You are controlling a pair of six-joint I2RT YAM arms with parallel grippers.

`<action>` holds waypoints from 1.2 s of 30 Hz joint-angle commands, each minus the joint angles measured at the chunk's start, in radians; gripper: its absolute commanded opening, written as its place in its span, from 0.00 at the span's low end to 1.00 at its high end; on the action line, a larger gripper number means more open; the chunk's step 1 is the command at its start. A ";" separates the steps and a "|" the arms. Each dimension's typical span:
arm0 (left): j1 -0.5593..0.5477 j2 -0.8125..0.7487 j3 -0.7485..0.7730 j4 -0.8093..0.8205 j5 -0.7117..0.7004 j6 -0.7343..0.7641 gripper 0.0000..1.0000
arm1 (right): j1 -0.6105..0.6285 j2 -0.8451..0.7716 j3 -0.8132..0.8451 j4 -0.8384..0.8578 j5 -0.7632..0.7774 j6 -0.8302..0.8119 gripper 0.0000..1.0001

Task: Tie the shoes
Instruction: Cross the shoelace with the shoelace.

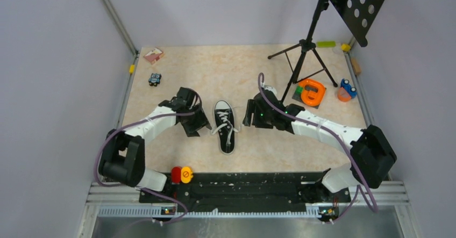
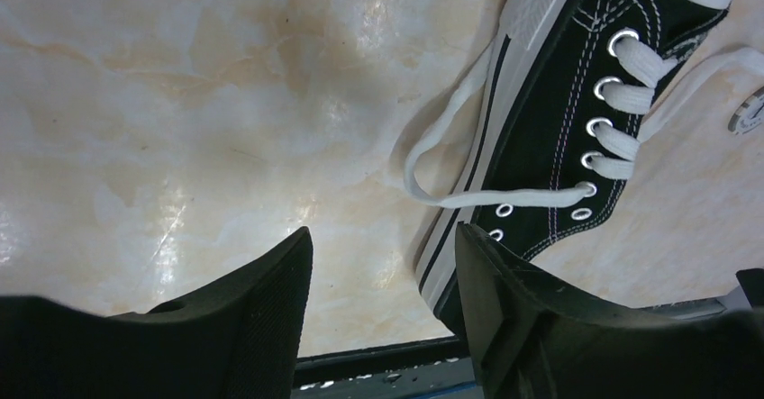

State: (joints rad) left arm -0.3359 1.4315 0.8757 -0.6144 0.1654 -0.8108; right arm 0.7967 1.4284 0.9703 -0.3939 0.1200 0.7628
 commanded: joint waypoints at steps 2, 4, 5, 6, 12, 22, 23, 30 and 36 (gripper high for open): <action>0.001 0.085 -0.021 0.146 0.041 -0.033 0.63 | 0.000 0.011 -0.011 0.047 0.107 0.094 0.64; 0.002 0.107 -0.034 0.169 0.037 -0.033 0.63 | -0.006 0.026 0.009 0.036 0.143 0.126 0.64; 0.000 0.112 -0.045 0.177 0.030 -0.035 0.63 | -0.008 0.037 0.022 0.035 0.156 0.136 0.64; 0.000 0.120 -0.058 0.186 0.027 -0.040 0.63 | -0.008 0.049 0.035 0.032 0.171 0.149 0.64; -0.002 0.155 -0.131 0.286 0.047 -0.076 0.60 | -0.009 0.174 0.120 0.029 0.217 0.204 0.67; -0.002 0.180 -0.059 0.216 -0.037 -0.049 0.00 | -0.045 0.406 0.296 -0.070 0.274 0.189 0.55; -0.003 0.167 -0.054 0.210 -0.041 -0.044 0.00 | -0.047 0.423 0.307 -0.076 0.278 0.188 0.55; -0.003 0.090 -0.001 0.136 -0.067 -0.011 0.00 | -0.077 0.552 0.388 -0.130 0.284 0.186 0.55; -0.003 0.025 0.060 0.072 -0.109 0.011 0.00 | -0.102 0.581 0.390 -0.106 0.262 0.184 0.00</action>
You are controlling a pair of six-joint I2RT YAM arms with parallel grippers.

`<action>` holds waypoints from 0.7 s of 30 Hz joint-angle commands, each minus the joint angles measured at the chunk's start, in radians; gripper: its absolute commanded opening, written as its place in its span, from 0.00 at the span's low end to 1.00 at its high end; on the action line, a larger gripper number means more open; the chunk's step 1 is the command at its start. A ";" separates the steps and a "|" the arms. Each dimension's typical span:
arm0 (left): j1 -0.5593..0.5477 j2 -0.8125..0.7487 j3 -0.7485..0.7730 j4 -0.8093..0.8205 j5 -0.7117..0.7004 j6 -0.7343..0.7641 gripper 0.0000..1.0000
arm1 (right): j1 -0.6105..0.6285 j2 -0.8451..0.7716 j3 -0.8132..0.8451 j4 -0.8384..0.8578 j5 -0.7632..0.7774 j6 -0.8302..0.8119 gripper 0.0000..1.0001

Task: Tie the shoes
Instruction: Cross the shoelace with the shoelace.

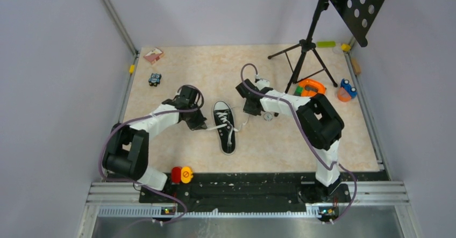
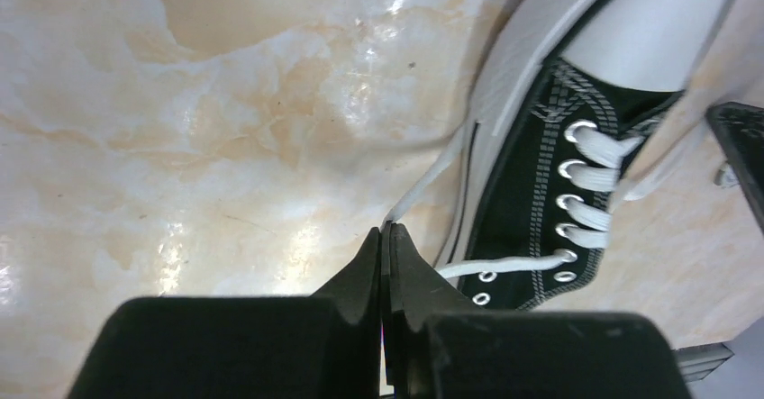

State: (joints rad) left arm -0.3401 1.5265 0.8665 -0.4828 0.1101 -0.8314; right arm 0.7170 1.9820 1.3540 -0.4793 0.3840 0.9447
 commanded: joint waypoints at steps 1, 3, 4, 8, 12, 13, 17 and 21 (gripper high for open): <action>0.001 -0.080 0.082 -0.073 -0.062 0.035 0.00 | -0.024 0.016 0.005 -0.021 0.000 0.001 0.00; 0.001 -0.103 0.117 -0.093 -0.069 0.048 0.00 | -0.023 -0.031 -0.009 -0.010 0.000 -0.004 0.00; 0.000 -0.113 0.137 -0.102 -0.071 0.059 0.00 | -0.023 -0.058 -0.019 -0.002 -0.001 -0.008 0.00; -0.002 -0.134 0.244 -0.145 -0.075 0.118 0.00 | -0.024 -0.183 -0.054 0.042 -0.022 -0.034 0.00; -0.005 -0.137 0.318 -0.161 -0.091 0.156 0.00 | -0.013 -0.317 -0.100 0.078 -0.033 -0.063 0.00; -0.005 -0.135 0.319 -0.147 -0.082 0.164 0.00 | -0.008 -0.350 -0.121 0.096 -0.038 -0.073 0.00; -0.010 -0.110 0.313 -0.160 -0.073 0.167 0.00 | 0.009 -0.438 -0.165 0.106 -0.051 -0.090 0.00; -0.010 -0.075 0.227 -0.186 -0.051 0.159 0.34 | 0.034 -0.482 -0.225 0.095 -0.054 -0.095 0.00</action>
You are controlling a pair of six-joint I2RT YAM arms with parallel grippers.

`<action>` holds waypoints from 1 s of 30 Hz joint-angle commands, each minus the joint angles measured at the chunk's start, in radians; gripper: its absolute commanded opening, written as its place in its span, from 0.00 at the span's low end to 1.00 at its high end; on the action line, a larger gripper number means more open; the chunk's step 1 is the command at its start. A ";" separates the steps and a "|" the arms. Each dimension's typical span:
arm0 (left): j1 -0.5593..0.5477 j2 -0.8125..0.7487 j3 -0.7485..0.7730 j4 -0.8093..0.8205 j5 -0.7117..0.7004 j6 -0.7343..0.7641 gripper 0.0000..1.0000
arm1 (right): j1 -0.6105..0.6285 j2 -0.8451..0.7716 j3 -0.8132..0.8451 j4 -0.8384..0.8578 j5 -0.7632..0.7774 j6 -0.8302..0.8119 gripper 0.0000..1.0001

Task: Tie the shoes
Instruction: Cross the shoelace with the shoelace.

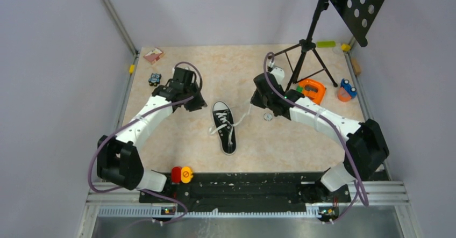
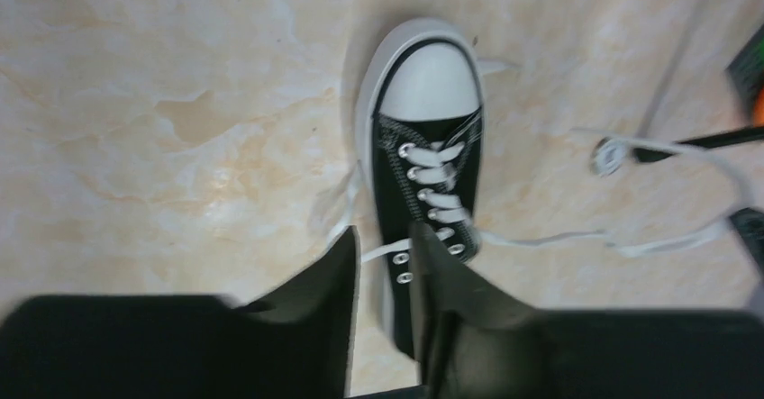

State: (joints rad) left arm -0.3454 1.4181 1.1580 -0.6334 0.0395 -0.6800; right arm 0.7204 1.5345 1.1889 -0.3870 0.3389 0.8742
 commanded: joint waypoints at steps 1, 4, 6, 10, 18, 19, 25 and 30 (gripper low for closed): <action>-0.004 0.044 -0.087 -0.034 0.032 0.005 0.54 | 0.036 -0.041 -0.086 0.001 -0.013 -0.021 0.00; -0.007 0.070 -0.165 0.010 0.087 -0.004 0.76 | 0.043 -0.054 -0.129 0.001 -0.037 -0.011 0.00; -0.012 0.072 -0.211 0.055 0.106 -0.019 0.77 | 0.046 -0.058 -0.148 0.001 -0.040 -0.009 0.00; -0.021 0.100 -0.232 0.092 0.085 -0.026 0.67 | 0.046 -0.065 -0.162 -0.003 -0.033 -0.010 0.00; -0.041 0.153 -0.217 0.136 0.055 -0.037 0.58 | 0.047 -0.081 -0.166 -0.002 -0.070 -0.021 0.00; -0.042 0.167 -0.215 0.136 0.045 -0.040 0.56 | 0.047 -0.085 -0.171 -0.002 -0.073 -0.022 0.00; -0.069 0.223 -0.217 0.160 0.019 -0.048 0.50 | 0.047 -0.112 -0.182 -0.021 -0.061 -0.021 0.00; -0.092 0.219 -0.202 0.150 -0.048 -0.084 0.03 | 0.047 -0.147 -0.217 -0.010 -0.069 -0.011 0.00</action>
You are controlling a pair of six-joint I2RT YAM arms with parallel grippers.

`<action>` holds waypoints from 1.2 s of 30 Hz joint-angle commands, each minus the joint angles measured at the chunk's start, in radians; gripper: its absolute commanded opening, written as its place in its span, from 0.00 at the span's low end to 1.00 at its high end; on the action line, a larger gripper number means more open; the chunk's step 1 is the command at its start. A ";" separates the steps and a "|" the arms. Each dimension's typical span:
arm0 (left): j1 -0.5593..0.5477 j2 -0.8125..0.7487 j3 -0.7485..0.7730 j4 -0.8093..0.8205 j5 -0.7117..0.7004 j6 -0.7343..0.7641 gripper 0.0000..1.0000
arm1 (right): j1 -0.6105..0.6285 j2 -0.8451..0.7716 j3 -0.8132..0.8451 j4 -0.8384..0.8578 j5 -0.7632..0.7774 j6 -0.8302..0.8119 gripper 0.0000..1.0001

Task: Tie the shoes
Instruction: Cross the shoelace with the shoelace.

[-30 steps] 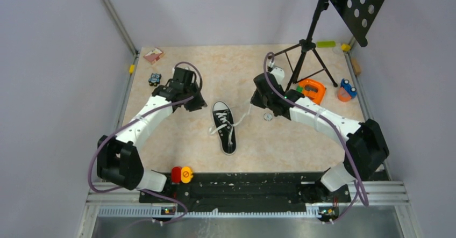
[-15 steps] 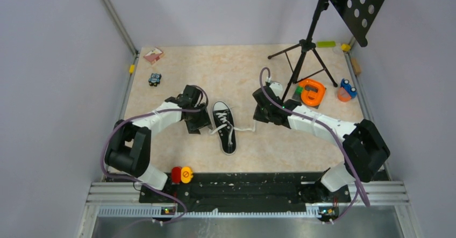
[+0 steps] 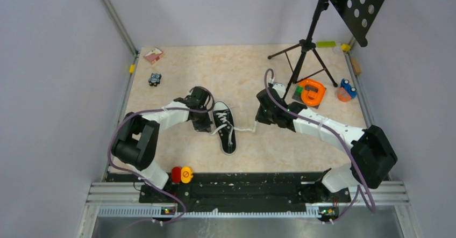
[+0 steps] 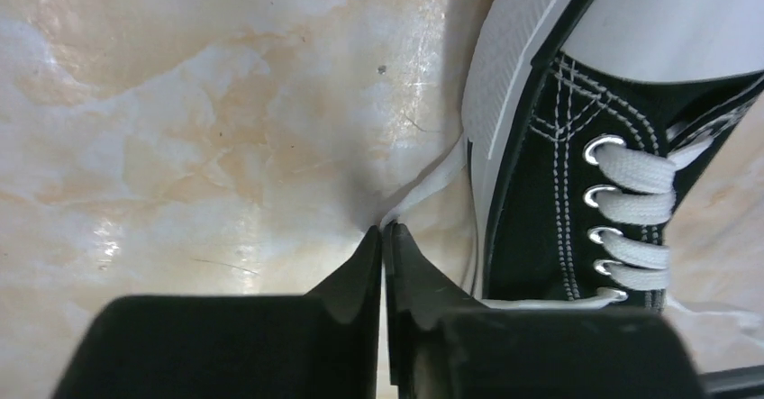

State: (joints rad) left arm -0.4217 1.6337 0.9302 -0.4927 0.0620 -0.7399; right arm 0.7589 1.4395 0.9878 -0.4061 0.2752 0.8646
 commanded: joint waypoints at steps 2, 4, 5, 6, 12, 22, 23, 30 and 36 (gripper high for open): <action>-0.015 -0.041 0.048 -0.018 -0.116 -0.032 0.00 | 0.008 -0.063 -0.018 0.006 -0.019 0.001 0.00; -0.017 -0.115 0.061 -0.027 -0.137 -0.028 0.00 | 0.008 -0.083 -0.025 0.009 -0.023 0.006 0.00; -0.016 -0.158 0.067 -0.027 -0.143 -0.022 0.00 | 0.008 -0.097 -0.029 0.010 -0.021 0.007 0.00; -0.017 -0.205 0.073 -0.022 -0.145 -0.015 0.00 | 0.008 -0.109 -0.033 0.011 -0.017 0.009 0.00; -0.025 -0.316 0.033 0.086 0.054 0.062 0.00 | 0.008 -0.161 -0.037 0.007 0.003 0.006 0.00; -0.150 -0.258 0.038 -0.026 -0.143 0.090 0.00 | 0.008 -0.172 -0.104 0.038 -0.034 0.027 0.00; -0.150 -0.263 0.047 -0.075 -0.215 0.056 0.00 | 0.008 -0.174 -0.105 0.034 -0.033 0.027 0.00; -0.056 -0.275 -0.003 -0.139 -0.248 -0.051 0.74 | 0.008 -0.179 -0.116 0.027 -0.029 0.028 0.00; -0.053 -0.136 0.001 -0.120 -0.149 -0.028 0.61 | 0.008 -0.165 -0.117 0.031 -0.036 0.025 0.00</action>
State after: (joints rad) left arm -0.4702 1.4223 0.9329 -0.6136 -0.1490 -0.7643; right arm 0.7589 1.2945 0.8764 -0.3912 0.2401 0.8848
